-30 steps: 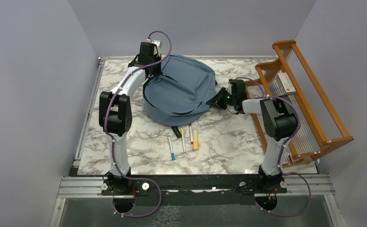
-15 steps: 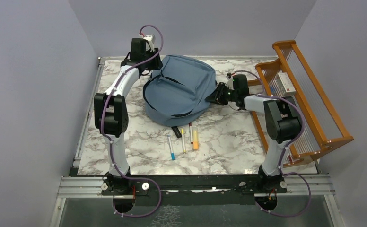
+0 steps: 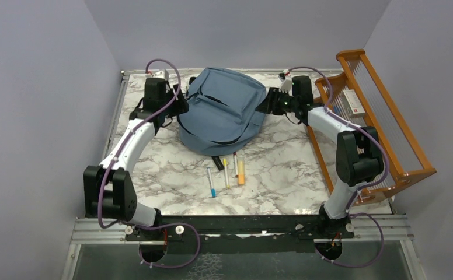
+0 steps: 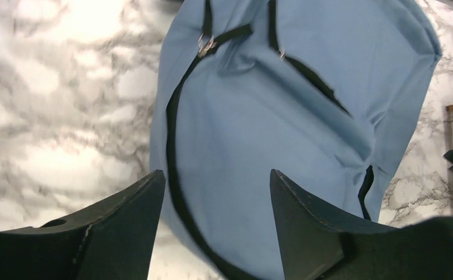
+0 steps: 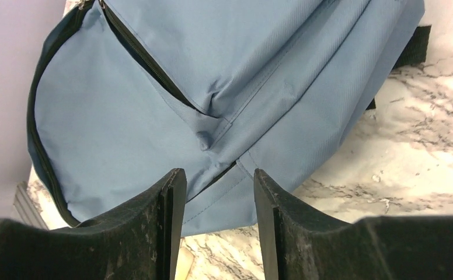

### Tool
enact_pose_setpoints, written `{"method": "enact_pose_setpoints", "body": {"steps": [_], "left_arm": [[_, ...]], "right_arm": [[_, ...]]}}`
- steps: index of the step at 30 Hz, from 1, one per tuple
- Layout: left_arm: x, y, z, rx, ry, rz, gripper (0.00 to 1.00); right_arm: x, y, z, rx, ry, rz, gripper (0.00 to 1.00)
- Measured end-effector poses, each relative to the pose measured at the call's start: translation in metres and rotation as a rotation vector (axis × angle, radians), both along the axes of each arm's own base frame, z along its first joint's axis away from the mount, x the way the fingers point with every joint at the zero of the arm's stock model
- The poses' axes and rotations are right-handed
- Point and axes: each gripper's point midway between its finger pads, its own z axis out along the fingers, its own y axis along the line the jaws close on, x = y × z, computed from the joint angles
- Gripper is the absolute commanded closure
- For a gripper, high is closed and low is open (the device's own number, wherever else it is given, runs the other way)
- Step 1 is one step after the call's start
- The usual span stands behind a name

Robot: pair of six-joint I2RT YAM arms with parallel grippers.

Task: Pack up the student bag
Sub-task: Unzip the student bag at the center of the board.

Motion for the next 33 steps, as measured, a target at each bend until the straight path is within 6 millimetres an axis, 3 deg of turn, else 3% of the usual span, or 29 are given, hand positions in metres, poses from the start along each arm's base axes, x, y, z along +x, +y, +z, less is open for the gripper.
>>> {"method": "enact_pose_setpoints", "body": {"steps": [4,8,14,22,33], "left_arm": [[-0.042,0.011,-0.022,-0.040,0.059,0.092,0.27],[-0.067,0.016,-0.042,-0.073,0.117,0.146,0.26],[-0.071,0.014,-0.052,-0.105,0.142,0.164,0.25],[-0.068,0.004,-0.063,-0.155,0.152,0.150,0.25],[-0.071,-0.006,-0.079,-0.182,0.183,0.122,0.25]], "right_arm": [[0.004,-0.001,0.007,-0.040,-0.044,0.030,0.46],[0.018,0.008,0.024,-0.082,-0.115,0.059,0.42],[0.051,0.055,0.046,-0.167,-0.281,0.134,0.36],[0.082,0.128,0.031,-0.322,-0.445,0.267,0.33],[0.095,0.134,-0.005,-0.424,-0.459,0.342,0.32]]}}
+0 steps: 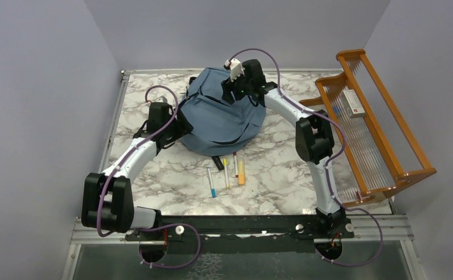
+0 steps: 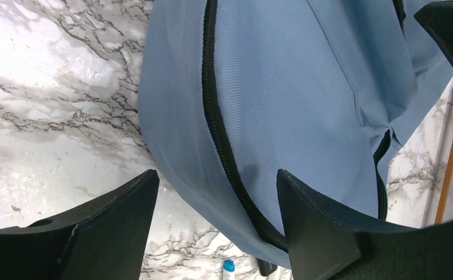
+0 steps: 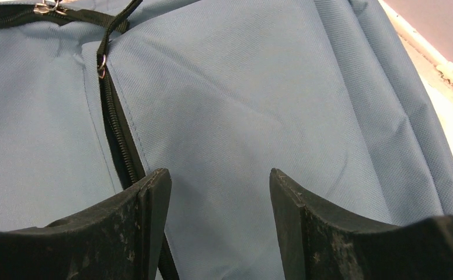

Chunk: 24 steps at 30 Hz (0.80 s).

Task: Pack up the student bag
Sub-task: Unzip the student bag at the center of the board.

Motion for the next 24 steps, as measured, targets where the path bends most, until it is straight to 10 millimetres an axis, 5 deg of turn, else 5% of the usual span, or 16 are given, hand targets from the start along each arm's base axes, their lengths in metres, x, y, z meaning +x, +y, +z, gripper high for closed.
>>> {"method": "enact_pose_setpoints", "body": {"steps": [11,21,24], "left_arm": [[-0.002,-0.003,-0.010,-0.015,0.019,-0.010,0.25],[-0.003,-0.004,-0.014,-0.017,0.030,-0.015,0.26],[-0.004,-0.004,-0.014,-0.017,0.032,-0.016,0.26]], "right_arm": [[-0.014,0.018,-0.003,0.001,0.001,0.074,0.32],[-0.012,0.023,-0.043,-0.050,0.045,0.057,0.33],[-0.009,0.023,-0.040,-0.051,0.038,0.050,0.34]]}}
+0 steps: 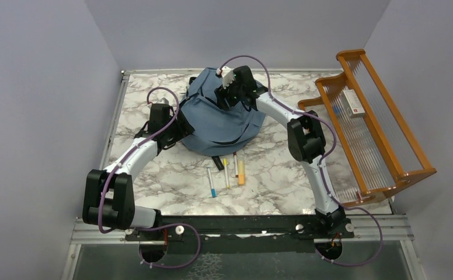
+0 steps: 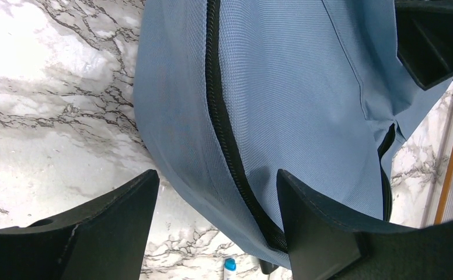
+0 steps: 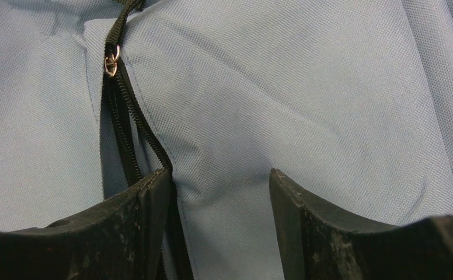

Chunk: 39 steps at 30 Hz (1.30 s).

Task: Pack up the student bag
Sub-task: Unzip the student bag at the center of the board.

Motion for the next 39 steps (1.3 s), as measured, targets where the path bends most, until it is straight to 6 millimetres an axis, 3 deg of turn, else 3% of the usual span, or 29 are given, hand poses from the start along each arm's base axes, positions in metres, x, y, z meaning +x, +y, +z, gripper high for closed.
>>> {"method": "enact_pose_setpoints", "body": {"steps": [3,9,14,20,30,35,39], "left_arm": [[0.000,0.000,0.000,-0.001,0.001,-0.002,0.26],[0.000,-0.001,-0.002,-0.003,0.005,-0.004,0.26],[-0.001,-0.001,-0.002,-0.004,0.006,-0.008,0.32],[-0.002,-0.003,-0.003,-0.012,0.008,-0.018,0.50],[0.000,-0.010,-0.008,-0.025,0.008,-0.060,1.00],[0.004,-0.016,-0.010,-0.042,0.018,-0.089,1.00],[0.016,-0.024,0.006,-0.071,-0.003,-0.115,1.00]], "right_arm": [[0.002,0.000,0.001,-0.003,-0.005,-0.007,0.39],[0.004,-0.001,0.001,-0.018,-0.019,-0.030,0.79],[0.009,0.000,0.002,-0.022,-0.049,-0.072,0.98],[0.009,-0.005,0.017,0.003,-0.080,-0.110,1.00],[0.007,-0.008,0.086,0.087,-0.154,-0.143,1.00],[0.007,-0.009,0.095,0.096,-0.163,-0.156,1.00],[0.009,-0.015,0.100,0.087,-0.171,-0.179,1.00]]}}
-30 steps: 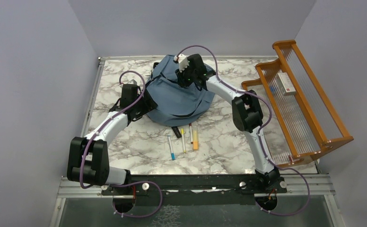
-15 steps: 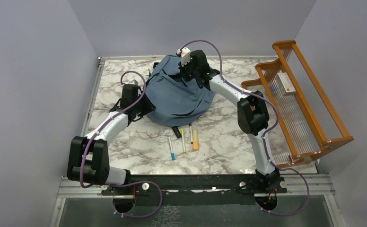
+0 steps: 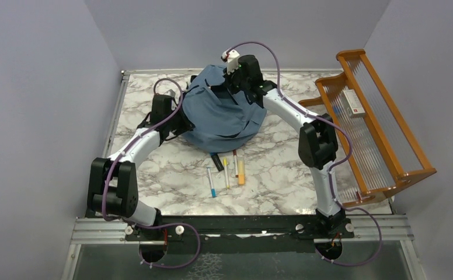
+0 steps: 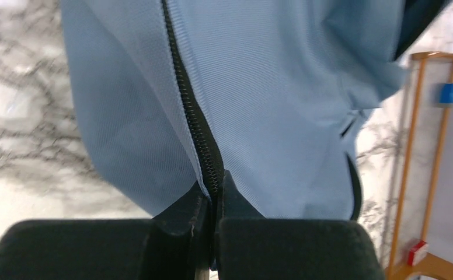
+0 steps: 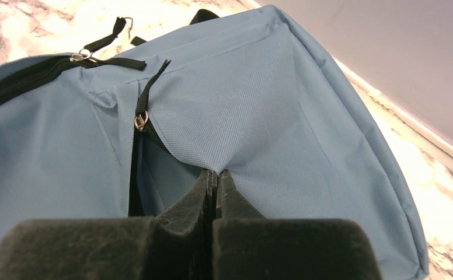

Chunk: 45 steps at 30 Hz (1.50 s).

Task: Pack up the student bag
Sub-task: Unzip the student bag at the center of the board, then pick up the stationery from the center of the board.

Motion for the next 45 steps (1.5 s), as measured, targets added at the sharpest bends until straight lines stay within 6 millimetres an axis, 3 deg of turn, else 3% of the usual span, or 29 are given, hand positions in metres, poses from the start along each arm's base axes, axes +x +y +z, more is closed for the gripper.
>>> {"method": "enact_pose_setpoints", "body": {"steps": [5,12,16,22,28,35,40,45], "left_arm": [[0.026,-0.016,0.047,-0.072,-0.083,-0.042,1.00],[0.067,-0.030,0.116,-0.102,-0.209,-0.093,1.00],[0.094,-0.032,0.135,-0.089,-0.259,-0.121,1.00],[0.122,-0.015,0.118,0.001,-0.230,-0.139,1.00],[0.129,0.012,0.077,0.098,-0.154,-0.130,1.00],[0.126,0.026,0.037,0.121,-0.095,-0.127,0.74],[0.131,0.030,0.038,0.120,-0.118,-0.119,0.52],[0.127,0.031,0.038,0.079,-0.119,-0.121,0.41]], "right_arm": [[0.005,-0.015,0.014,-0.006,-0.012,-0.052,1.00],[0.007,-0.043,0.054,0.024,-0.042,-0.125,1.00],[-0.005,-0.061,0.065,0.020,-0.029,-0.154,1.00],[-0.029,-0.075,0.064,-0.002,0.016,-0.163,1.00],[-0.043,-0.077,0.043,-0.015,0.067,-0.153,1.00],[-0.047,-0.074,0.031,0.000,0.095,-0.139,1.00],[-0.043,-0.075,0.028,0.030,0.111,-0.137,1.00],[-0.037,-0.065,0.028,0.056,0.122,-0.112,1.00]]}}
